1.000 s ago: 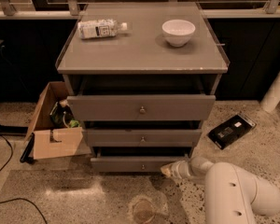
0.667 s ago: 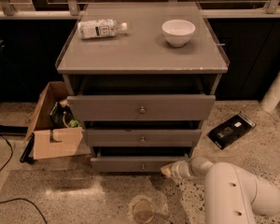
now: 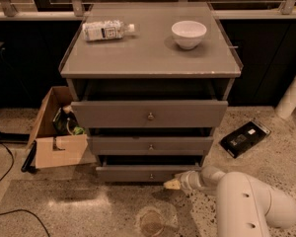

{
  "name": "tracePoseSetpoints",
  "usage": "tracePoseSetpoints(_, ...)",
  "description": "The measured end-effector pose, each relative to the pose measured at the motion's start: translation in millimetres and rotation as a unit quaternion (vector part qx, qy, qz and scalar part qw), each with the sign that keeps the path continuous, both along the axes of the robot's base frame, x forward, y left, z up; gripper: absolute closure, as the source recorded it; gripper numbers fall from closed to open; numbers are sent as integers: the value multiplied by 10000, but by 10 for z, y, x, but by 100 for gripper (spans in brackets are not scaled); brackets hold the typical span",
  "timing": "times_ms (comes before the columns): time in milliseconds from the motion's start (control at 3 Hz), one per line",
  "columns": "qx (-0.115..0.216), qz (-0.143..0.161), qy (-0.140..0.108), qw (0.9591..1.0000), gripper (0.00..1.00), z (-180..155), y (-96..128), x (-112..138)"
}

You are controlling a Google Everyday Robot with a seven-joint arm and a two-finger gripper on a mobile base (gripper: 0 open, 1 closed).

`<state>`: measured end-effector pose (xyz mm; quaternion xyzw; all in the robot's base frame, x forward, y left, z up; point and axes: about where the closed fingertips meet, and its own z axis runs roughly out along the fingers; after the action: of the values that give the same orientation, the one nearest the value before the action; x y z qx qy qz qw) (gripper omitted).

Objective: Close bottom drawer

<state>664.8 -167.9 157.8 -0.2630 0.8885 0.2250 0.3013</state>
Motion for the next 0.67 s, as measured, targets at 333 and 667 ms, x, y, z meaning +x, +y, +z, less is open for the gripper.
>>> tracePoseSetpoints(333, 0, 0, 0, 10000, 0, 0, 1, 0)
tracePoseSetpoints(667, 15, 47, -10, 10000, 0, 1, 7, -14)
